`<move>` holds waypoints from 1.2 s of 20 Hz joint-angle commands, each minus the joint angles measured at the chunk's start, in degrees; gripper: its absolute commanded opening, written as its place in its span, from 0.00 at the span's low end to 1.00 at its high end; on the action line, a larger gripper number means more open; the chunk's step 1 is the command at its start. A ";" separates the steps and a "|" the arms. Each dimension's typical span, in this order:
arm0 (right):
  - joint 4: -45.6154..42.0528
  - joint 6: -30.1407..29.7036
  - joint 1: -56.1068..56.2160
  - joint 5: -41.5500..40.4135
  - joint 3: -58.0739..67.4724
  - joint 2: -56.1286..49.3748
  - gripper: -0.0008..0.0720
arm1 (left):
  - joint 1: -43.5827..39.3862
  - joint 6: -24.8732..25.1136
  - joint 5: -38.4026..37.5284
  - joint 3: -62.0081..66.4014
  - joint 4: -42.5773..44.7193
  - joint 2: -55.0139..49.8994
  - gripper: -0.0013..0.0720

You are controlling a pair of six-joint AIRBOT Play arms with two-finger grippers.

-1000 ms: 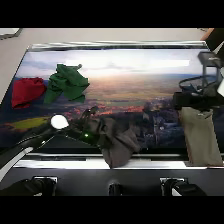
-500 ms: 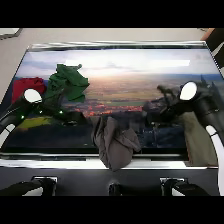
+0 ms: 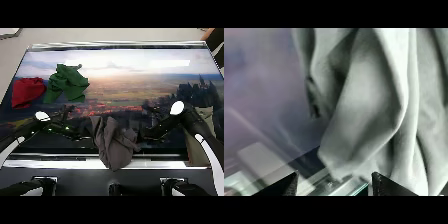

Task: Fold the shirts.

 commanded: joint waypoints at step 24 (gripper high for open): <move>5.07 -10.10 -0.09 -14.16 -8.22 2.47 0.07 | -4.09 7.72 4.02 3.26 -3.41 0.90 0.06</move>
